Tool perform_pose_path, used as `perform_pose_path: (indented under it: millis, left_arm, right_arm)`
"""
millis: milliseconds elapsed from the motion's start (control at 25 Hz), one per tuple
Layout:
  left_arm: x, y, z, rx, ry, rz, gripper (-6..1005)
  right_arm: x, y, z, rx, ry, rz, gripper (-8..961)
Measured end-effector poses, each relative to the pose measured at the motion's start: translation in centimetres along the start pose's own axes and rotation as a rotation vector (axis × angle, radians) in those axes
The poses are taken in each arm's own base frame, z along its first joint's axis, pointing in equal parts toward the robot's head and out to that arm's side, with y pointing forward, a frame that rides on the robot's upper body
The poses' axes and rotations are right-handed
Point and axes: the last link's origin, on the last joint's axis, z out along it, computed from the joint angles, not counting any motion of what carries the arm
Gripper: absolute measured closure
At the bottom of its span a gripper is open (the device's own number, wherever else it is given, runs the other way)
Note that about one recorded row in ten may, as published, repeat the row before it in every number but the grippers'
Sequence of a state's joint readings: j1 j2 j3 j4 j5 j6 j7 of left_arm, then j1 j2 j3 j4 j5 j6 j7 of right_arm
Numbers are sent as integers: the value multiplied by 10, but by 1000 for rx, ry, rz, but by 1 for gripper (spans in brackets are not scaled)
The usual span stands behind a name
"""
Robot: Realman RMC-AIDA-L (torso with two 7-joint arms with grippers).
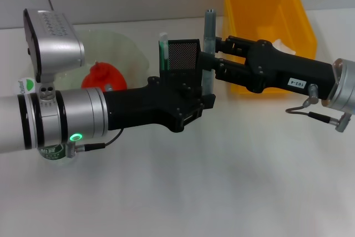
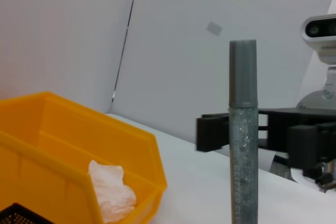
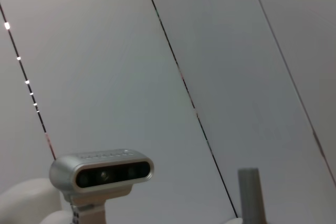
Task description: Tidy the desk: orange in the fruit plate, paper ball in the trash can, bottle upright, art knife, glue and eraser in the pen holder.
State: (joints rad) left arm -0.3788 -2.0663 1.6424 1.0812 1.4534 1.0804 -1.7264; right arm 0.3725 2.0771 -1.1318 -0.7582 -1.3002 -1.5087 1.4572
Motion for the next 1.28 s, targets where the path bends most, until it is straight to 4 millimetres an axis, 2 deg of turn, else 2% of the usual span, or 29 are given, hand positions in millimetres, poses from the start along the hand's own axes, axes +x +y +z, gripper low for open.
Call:
perform_pose_path:
  millis: [40, 480, 680, 720, 760, 920, 1280]
  left_arm:
    - [0, -1, 0, 5, -2, 3, 837]
    - [-11, -16, -6, 86, -46, 9, 837]
    - [-15, -20, -9, 111, -66, 15, 837]
    - [-16, -20, -10, 112, -67, 16, 837]
    - [-16, -20, -11, 113, -68, 16, 837]
    - [-15, -17, -14, 108, -86, 42, 837]
    - [-9, 2, -21, 76, -88, 112, 837]
  right_arm:
    - [-1, 1, -1, -3, -1, -6, 375]
    - [-16, 6, -23, 18, -38, -75, 368]
    - [-27, 4, -43, 55, -94, -91, 369]
    - [-30, 3, -52, 73, -111, -96, 369]
    - [-30, 3, -52, 73, -111, -96, 369]
    - [-32, 1, -69, 126, -116, -111, 369]
    - [-31, -3, -82, 182, -94, -127, 370]
